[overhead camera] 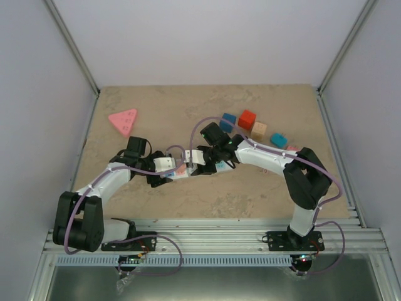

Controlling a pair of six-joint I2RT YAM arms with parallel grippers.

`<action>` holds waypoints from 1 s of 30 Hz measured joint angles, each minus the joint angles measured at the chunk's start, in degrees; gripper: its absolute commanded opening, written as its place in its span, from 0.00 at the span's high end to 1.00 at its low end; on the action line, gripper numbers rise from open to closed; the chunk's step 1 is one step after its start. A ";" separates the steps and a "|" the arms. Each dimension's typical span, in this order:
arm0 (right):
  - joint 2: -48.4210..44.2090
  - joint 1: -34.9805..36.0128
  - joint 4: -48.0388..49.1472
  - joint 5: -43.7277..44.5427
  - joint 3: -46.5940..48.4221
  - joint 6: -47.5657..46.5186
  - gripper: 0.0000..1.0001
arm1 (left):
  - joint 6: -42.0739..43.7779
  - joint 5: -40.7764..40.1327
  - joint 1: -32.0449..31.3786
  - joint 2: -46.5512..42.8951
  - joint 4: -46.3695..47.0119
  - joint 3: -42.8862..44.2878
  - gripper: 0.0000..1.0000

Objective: Pull the plug off the socket
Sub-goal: Remove the plug from the socket.

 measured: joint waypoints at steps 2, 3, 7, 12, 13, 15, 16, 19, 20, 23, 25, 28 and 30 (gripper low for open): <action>-0.13 -0.02 0.00 0.04 0.00 0.00 0.59 | -0.04 0.02 0.00 -0.11 0.11 -0.02 1.00; -0.17 -0.02 0.00 0.07 0.00 0.00 0.59 | -0.04 0.04 0.00 -0.15 0.13 -0.02 1.00; -0.20 -0.02 -0.02 0.17 0.00 0.02 0.60 | -0.13 0.02 0.00 -0.28 0.13 -0.02 1.00; -0.20 0.37 -0.87 0.90 0.66 0.11 0.61 | -0.17 0.20 0.00 -0.28 0.15 -0.02 1.00; -0.20 0.50 -0.90 1.18 0.68 0.15 0.62 | -0.17 0.17 0.02 -0.28 0.13 -0.04 1.00; -0.20 0.81 -0.87 1.81 0.68 0.28 0.63 | -0.17 0.13 0.02 -0.28 0.13 -0.04 1.00; -0.20 0.87 -0.85 1.99 0.68 0.35 0.63 | -0.15 0.09 0.02 -0.28 0.11 -0.04 1.00; -0.20 0.90 -0.81 2.14 0.68 0.46 0.63 | -0.17 0.00 0.02 -0.28 0.13 -0.04 1.00; -0.20 0.90 -0.81 2.16 0.68 0.48 0.63 | -0.17 0.00 0.02 -0.28 0.15 -0.04 1.00; -0.22 0.85 -0.81 2.14 0.68 0.48 0.63 | -0.17 0.00 0.02 -0.31 0.15 -0.04 1.00; -0.28 0.72 -0.83 1.90 0.68 0.46 0.63 | -0.17 0.02 0.02 -0.37 0.17 -0.04 1.00; -0.39 0.13 -0.83 1.27 0.68 0.39 0.63 | -0.17 0.13 0.02 -0.55 0.39 -0.04 1.00; -0.59 -0.35 -0.87 0.48 0.61 0.24 0.63 | -0.22 0.33 0.02 -0.70 0.61 -0.04 1.00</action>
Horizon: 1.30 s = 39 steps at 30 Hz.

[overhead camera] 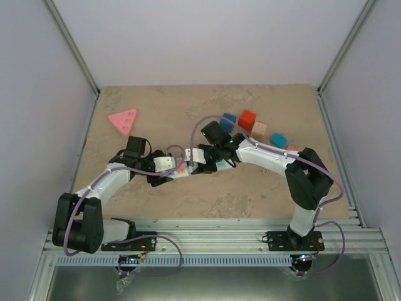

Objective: Pull the plug off the socket
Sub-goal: Remove the plug from the socket.

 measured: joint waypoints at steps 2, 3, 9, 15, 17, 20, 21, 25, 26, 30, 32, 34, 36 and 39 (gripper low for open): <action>-0.15 -0.44 0.04 -0.68 -0.11 -0.20 0.63 | -0.02 0.13 -0.02 -0.04 0.31 0.00 1.00; -0.22 -0.66 0.04 -0.94 -0.20 -0.24 0.63 | -0.02 0.24 -0.02 -0.04 0.44 0.00 1.00; -0.35 -0.96 0.61 -1.55 -0.74 -0.50 0.63 | -0.13 0.50 -0.02 -0.07 0.59 -0.04 1.00; -1.44 -0.15 3.54 0.04 -3.19 -1.07 0.63 | -0.11 0.50 -0.02 -0.07 0.87 -0.15 1.00; -2.21 0.92 5.25 2.32 -4.70 -1.31 0.63 | 0.15 0.33 -0.02 -0.07 0.83 -0.22 1.00; -2.82 1.84 6.27 4.42 -5.62 -1.49 0.64 | 0.22 0.09 -0.02 -0.07 0.81 -0.50 1.00; -2.84 2.23 6.51 4.90 -5.70 -1.55 0.64 | 0.15 0.02 -0.02 -0.07 0.81 -0.52 1.00; -2.91 2.60 6.75 5.79 -5.70 -1.73 0.64 | -0.04 -0.15 0.02 -0.07 0.85 -0.55 1.00; -2.93 2.64 6.71 5.84 -5.68 -1.73 0.64 | -0.04 -0.15 0.02 -0.07 0.85 -0.55 1.00; -2.93 2.64 5.33 5.64 -4.76 -1.62 0.64 | -0.20 0.11 0.02 -0.07 0.83 -0.55 1.00; -2.89 2.62 3.74 5.55 -3.76 -1.33 0.64 | -0.20 0.44 0.04 -0.07 0.85 -0.55 1.00; -2.64 2.62 2.47 5.38 -2.89 -1.05 0.64 | -0.20 0.66 0.02 -0.07 0.85 -0.55 1.00; -2.12 2.45 1.40 4.98 -1.99 -0.61 0.65 | -0.20 0.68 0.04 -0.07 0.83 -0.55 1.00; -1.46 1.92 0.20 3.80 -0.90 -0.13 0.66 | -0.22 0.68 0.02 -0.07 0.83 -0.55 1.00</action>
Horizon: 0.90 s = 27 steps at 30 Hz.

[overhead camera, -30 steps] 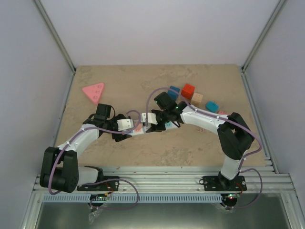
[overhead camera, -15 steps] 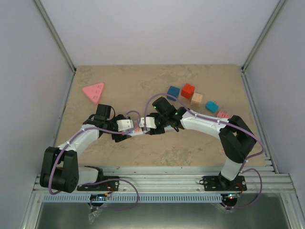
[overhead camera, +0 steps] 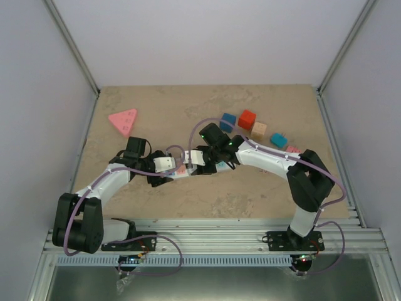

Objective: Pull the plug off the socket
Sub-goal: Remove the plug from the socket.

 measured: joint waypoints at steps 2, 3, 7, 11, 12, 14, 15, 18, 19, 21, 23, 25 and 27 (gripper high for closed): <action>0.28 -0.37 -0.33 -0.81 0.37 0.20 0.66 | 0.02 0.00 0.02 0.00 0.00 0.00 1.00; 0.31 -0.59 -0.42 -1.22 0.37 0.22 0.67 | 0.00 0.00 0.00 0.00 0.00 0.00 1.00; 0.31 -1.44 -0.59 -2.93 0.37 0.24 0.67 | -0.09 0.20 0.00 0.00 0.02 0.00 1.00; 0.31 -2.34 -0.81 -4.83 0.37 0.26 0.67 | -0.24 0.55 0.00 0.00 0.24 0.00 1.00; 0.31 -2.45 -0.81 -5.01 0.37 0.24 0.67 | -0.26 0.59 0.00 0.00 0.31 0.00 1.00; 0.31 -2.49 -0.79 -5.03 0.37 0.20 0.67 | -0.44 0.70 0.02 0.00 0.35 0.00 1.00; 0.31 -2.47 -0.79 -4.96 0.37 0.13 0.67 | -0.46 0.74 0.04 0.00 0.35 0.00 1.00; 0.17 -2.38 0.22 -4.55 -0.13 -0.11 0.68 | -0.68 0.92 0.39 0.04 0.37 0.02 1.00; 0.02 -2.23 0.90 -4.20 -0.61 -0.24 0.68 | -0.74 0.92 0.48 0.11 0.37 0.02 1.00; -0.50 -1.79 2.03 -3.23 -1.68 -0.61 0.69 | -0.85 1.05 0.52 0.52 0.35 0.07 1.00; -1.44 -0.98 3.56 -1.36 -3.30 -1.33 0.69 | -0.85 1.33 0.55 0.87 0.33 0.09 1.00; -2.25 -0.09 4.85 0.35 -4.61 -1.86 0.69 | -0.85 1.44 0.55 0.96 -0.02 0.09 1.00; -2.78 0.50 5.49 1.60 -5.27 -2.29 0.70 | -0.85 1.57 0.55 0.96 -0.22 0.09 1.00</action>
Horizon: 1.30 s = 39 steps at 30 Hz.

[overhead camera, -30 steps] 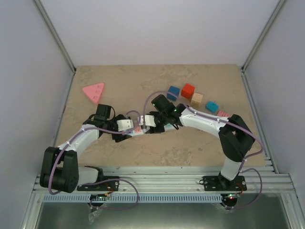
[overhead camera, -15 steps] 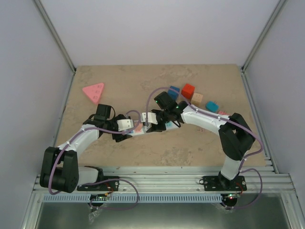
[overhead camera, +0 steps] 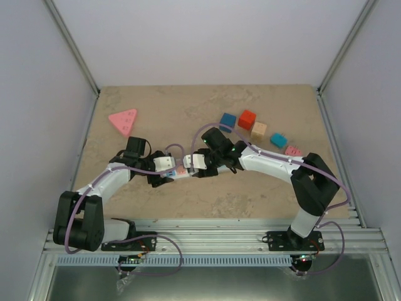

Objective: Pull the plug off the socket
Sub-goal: Remove the plug from the socket.

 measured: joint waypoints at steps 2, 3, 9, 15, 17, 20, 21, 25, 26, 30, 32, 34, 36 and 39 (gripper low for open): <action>-0.15 0.22 0.33 0.76 -0.15 -0.04 0.70 | -0.02 0.00 0.02 0.00 0.15 0.00 1.00; -0.24 0.28 0.57 1.01 -0.31 -0.07 0.70 | 0.00 0.00 0.04 0.00 0.22 0.00 1.00; -0.42 0.17 0.13 0.57 -0.22 -0.11 0.69 | 0.00 0.17 0.07 0.00 0.33 0.00 1.00; -0.22 -1.07 -4.59 -2.62 2.89 -0.31 0.69 | 0.00 0.50 0.07 -0.02 0.42 0.00 1.00; -0.07 -1.33 -6.60 -4.35 4.13 -0.39 0.69 | -0.09 -0.33 0.22 -0.02 0.66 0.00 1.00; 0.33 -1.36 -9.01 -5.97 5.31 -0.46 0.69 | -0.26 -0.94 0.57 -0.02 1.22 0.00 1.00; 0.44 -1.36 -9.46 -6.32 5.35 -0.48 0.69 | -0.33 -1.01 0.61 -0.02 1.33 0.00 1.00; 0.57 -1.36 -10.67 -6.69 5.35 -0.59 0.69 | -0.39 -1.14 0.59 -0.02 1.53 0.00 1.00; 0.59 -1.36 -10.78 -6.69 5.35 -0.59 0.69 | -0.39 -1.14 0.59 -0.02 1.53 0.00 1.00; 0.59 -1.36 -10.62 -6.56 5.31 -0.57 0.69 | -0.39 -1.18 0.59 -0.02 1.53 0.00 1.00; 0.57 -1.36 -9.77 -5.70 5.01 -0.50 0.69 | -0.39 -1.22 0.59 -0.02 1.55 0.00 1.00; 0.50 -1.36 -8.11 -4.09 4.11 -0.35 0.69 | -0.39 -1.33 0.61 -0.02 1.55 0.00 1.00; 0.24 -1.36 -6.16 -2.27 2.82 -0.22 0.69 | -0.39 -1.66 0.59 -0.02 1.55 0.00 1.00; -0.46 -1.60 -5.03 -0.66 1.86 -0.15 0.69 | -0.42 -1.90 0.70 -0.02 1.62 0.00 1.00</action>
